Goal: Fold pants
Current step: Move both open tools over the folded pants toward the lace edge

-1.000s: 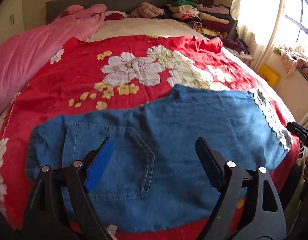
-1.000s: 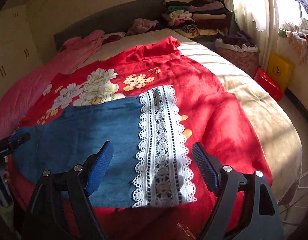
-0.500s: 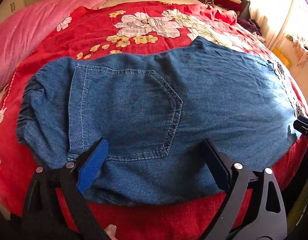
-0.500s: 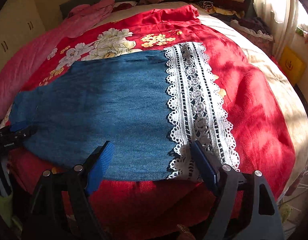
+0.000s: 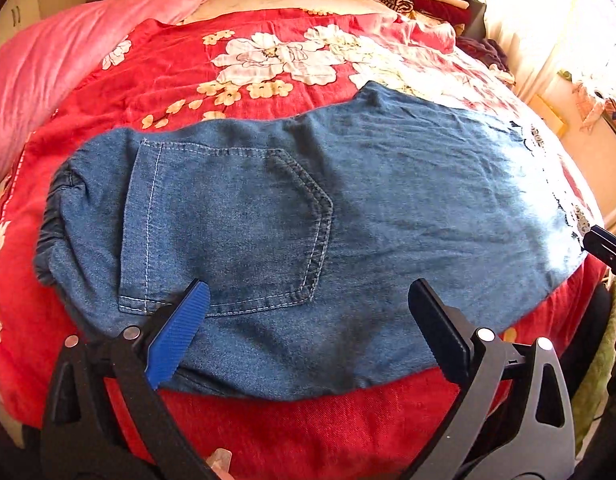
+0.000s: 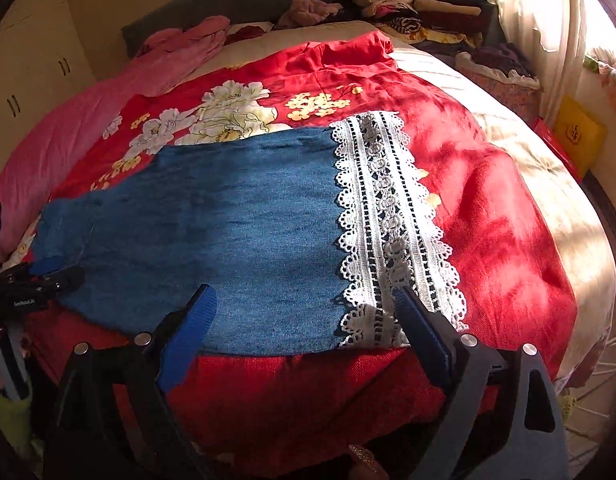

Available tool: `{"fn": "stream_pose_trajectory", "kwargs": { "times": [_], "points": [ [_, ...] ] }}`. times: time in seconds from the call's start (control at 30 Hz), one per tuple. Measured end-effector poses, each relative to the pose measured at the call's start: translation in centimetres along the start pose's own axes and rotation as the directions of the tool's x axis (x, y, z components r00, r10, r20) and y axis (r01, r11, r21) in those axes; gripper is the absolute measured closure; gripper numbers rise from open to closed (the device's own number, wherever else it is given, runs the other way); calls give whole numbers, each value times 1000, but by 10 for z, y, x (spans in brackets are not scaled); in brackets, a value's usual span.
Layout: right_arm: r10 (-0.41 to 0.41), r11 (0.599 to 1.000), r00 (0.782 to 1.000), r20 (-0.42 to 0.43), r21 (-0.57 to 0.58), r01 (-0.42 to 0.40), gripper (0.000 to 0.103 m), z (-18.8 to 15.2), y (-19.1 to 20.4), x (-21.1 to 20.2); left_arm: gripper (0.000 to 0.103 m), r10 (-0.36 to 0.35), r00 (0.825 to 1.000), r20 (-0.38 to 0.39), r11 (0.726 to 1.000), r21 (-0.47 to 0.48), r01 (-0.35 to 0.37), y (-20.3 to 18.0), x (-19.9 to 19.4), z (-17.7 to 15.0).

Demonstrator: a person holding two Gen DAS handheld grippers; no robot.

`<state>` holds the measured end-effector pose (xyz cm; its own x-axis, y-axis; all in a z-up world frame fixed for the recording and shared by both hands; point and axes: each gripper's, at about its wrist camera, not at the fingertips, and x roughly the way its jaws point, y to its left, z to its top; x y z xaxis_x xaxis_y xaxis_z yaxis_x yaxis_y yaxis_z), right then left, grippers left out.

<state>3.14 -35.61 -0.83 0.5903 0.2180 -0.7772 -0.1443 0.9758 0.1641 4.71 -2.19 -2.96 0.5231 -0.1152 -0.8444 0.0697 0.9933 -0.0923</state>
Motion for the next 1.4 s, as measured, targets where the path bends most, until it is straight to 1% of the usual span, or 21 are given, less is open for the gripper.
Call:
{"fn": "stream_pose_trajectory", "kwargs": {
  "times": [0.1,0.4,0.47,0.53,0.73,0.9,1.4],
  "points": [
    [-12,1000,1000,10,12,12,9,2,-3,-5,10,-4,1000,7,1000,10,4,-4,-6,1],
    [-25,1000,999,41,10,24,9,3,-5,-17,10,-14,997,71,998,64,9,-27,-32,5],
    [-26,1000,999,48,8,26,5,3,-5,-19,10,-20,997,76,997,72,15,-32,-36,6],
    [-25,1000,998,58,6,25,5,3,-5,-22,10,-20,997,79,997,80,14,-37,-38,7],
    [-28,1000,997,77,13,27,5,4,-10,-29,10,-21,996,82,995,101,13,-49,-40,10],
    [-46,999,995,93,22,44,5,4,-14,-34,9,-28,995,94,991,132,15,-60,-44,10],
    [-62,996,992,112,67,54,5,0,-28,-39,9,-52,994,95,977,212,31,-97,-41,17]
  ]
}}
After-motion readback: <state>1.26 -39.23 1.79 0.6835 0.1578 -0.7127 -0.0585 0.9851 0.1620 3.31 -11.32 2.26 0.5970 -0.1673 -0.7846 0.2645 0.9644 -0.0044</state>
